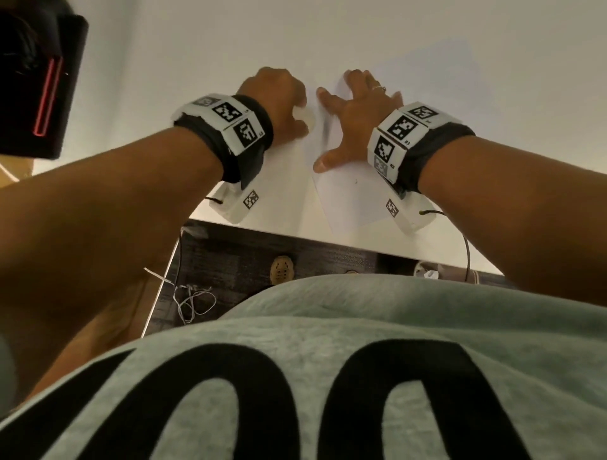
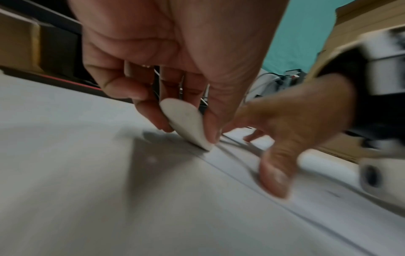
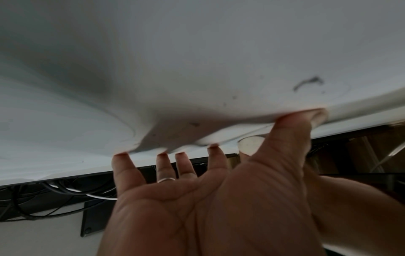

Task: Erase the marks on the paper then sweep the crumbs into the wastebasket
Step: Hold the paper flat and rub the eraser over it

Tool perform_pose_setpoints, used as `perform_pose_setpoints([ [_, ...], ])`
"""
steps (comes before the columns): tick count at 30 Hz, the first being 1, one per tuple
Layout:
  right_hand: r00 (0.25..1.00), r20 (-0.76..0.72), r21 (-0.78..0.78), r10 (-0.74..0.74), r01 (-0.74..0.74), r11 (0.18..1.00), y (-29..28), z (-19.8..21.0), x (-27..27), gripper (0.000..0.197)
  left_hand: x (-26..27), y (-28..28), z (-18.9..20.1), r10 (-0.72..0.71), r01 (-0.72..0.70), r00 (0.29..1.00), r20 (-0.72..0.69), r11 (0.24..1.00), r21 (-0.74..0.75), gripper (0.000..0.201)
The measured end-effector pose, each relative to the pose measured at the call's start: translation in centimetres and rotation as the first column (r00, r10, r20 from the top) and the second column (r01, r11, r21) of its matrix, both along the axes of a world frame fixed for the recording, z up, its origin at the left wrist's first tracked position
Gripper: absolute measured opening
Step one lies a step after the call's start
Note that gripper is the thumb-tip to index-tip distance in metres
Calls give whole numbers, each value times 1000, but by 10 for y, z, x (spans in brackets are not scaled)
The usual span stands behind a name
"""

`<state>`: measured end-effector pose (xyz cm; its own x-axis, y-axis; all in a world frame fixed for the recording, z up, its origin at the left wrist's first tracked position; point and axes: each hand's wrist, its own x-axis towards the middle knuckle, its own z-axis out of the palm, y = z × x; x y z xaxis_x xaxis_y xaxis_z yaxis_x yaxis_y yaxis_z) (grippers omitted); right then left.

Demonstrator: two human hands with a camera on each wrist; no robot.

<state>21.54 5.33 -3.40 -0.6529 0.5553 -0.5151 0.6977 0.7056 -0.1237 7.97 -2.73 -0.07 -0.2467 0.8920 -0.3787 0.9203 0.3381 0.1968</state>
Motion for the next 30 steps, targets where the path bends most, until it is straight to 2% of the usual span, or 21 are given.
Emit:
perform_pose_setpoints([
  [4,1000,4,-1,-11,11,1000,1,0,-1,125,11,-6,-3,-57,57,998,12,998,-26,47],
  [9,1000,-1,-7,-13,13,1000,1,-1,-2,124,3,0,1,1,-1,1000,-3,1000,-2,46],
  [13,1000,-11,8,-22,22,1000,1,-2,-3,125,13,-7,-3,-53,54,999,10,998,-42,47],
  [17,1000,-14,-1,-15,15,1000,-1,-1,-2,123,0,0,3,19,-19,1000,-13,1000,-2,46],
  [21,1000,-2,10,-26,26,1000,0,0,-2,123,11,-5,-2,-62,62,998,3,997,-39,47],
  [26,1000,-1,6,-13,13,1000,0,0,-3,122,-3,4,5,-7,7,999,-35,1000,-13,47],
  [30,999,-4,0,-33,33,999,1,2,-4,124,9,-2,-1,-72,72,997,7,997,-36,48],
])
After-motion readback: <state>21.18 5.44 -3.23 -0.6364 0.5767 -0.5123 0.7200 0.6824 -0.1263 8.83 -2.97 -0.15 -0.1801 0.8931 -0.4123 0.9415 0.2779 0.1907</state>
